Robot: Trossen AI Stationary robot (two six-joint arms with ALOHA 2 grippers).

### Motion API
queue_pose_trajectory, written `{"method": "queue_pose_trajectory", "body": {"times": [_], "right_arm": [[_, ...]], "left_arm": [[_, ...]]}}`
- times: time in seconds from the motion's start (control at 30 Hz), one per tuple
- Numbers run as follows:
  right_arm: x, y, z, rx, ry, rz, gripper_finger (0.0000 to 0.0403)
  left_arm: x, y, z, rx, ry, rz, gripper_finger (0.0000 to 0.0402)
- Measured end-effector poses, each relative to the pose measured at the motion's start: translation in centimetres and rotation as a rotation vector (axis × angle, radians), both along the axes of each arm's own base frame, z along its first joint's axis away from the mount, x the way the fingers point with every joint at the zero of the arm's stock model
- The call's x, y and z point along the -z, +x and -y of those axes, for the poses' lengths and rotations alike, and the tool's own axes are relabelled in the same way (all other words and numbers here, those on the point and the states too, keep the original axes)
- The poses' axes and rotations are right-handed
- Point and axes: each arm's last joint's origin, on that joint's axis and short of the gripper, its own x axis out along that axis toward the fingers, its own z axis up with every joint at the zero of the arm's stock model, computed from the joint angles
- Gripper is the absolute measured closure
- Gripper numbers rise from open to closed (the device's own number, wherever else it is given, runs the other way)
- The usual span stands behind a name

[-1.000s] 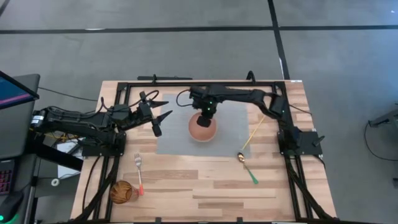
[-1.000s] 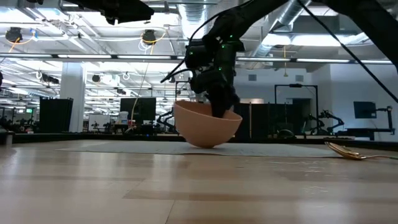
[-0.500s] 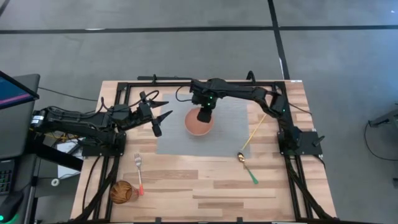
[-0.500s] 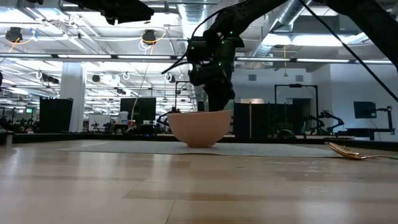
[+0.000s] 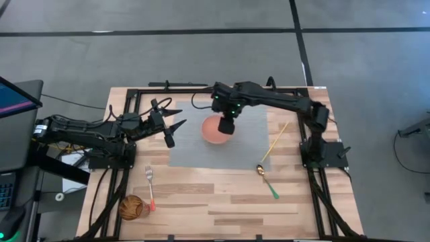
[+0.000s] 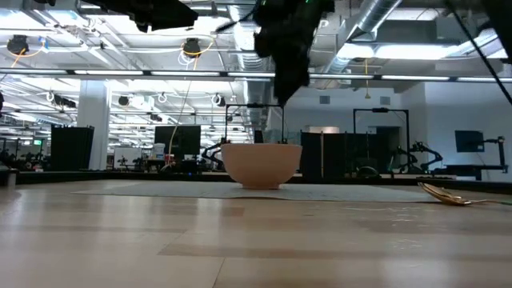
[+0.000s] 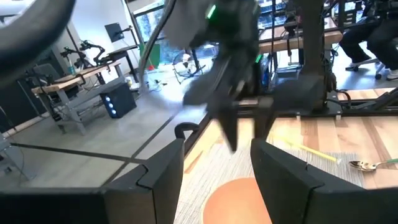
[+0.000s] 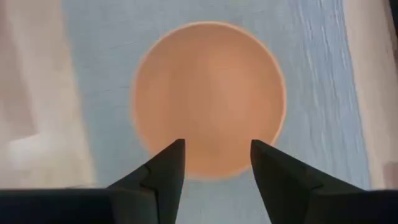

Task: Pick & Place Utensil
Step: Put the green spoon into the orange bowl on the gray mat

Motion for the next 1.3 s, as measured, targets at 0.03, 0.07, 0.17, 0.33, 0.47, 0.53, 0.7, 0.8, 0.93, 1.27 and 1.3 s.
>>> {"method": "queue_pose_trajectory", "body": {"times": [0.03,0.07,0.17,0.33,0.47,0.53,0.7,0.8,0.93,1.27,1.3], "right_arm": [[-0.6,-0.6,-0.5,0.013,0.008,-0.002,0.0221],[-1.1,-1.2,-1.0,0.025,0.018,-0.009,0.0220],[-2.0,-2.9,-3.0,0.042,0.042,-0.057,0.0218],[-1.8,-5.1,-7.3,0.023,0.105,-0.173,0.0225],[-1.4,-7.9,-9.9,0.040,0.098,-0.254,0.0235],[-1.4,-9.4,-10.6,0.101,0.085,-0.257,0.0241],[-0.9,-13.7,-12.3,0.254,0.067,-0.190,0.0248],[0.8,-15.6,-13.5,0.307,0.129,-0.123,0.0247],[4.1,-16.9,-15.3,0.432,0.265,-0.097,0.0239],[11.3,-16.5,-20.7,0.477,0.362,-0.316,0.0200],[11.9,-16.1,-21.3,0.475,0.369,-0.315,0.0198]], "left_arm": [[0.0,0.0,0.0,0.000,0.000,-0.001,0.0213],[0.0,0.0,0.0,0.000,0.000,-0.002,0.0213],[0.1,0.0,0.0,0.000,0.000,-0.011,0.0213],[0.4,0.0,0.0,0.000,0.002,-0.037,0.0213],[0.4,0.0,0.0,0.001,-0.004,-0.041,0.0213],[0.4,0.0,0.1,0.003,-0.004,-0.041,0.0213],[0.4,0.0,0.1,0.003,-0.004,-0.040,0.0213],[0.4,0.0,0.1,0.003,-0.005,-0.040,0.0213],[0.4,0.0,0.1,0.003,-0.004,-0.042,0.0213],[0.4,0.0,0.1,0.003,-0.004,-0.041,0.0213],[0.4,0.0,0.1,0.003,-0.004,-0.040,0.0213]]}}
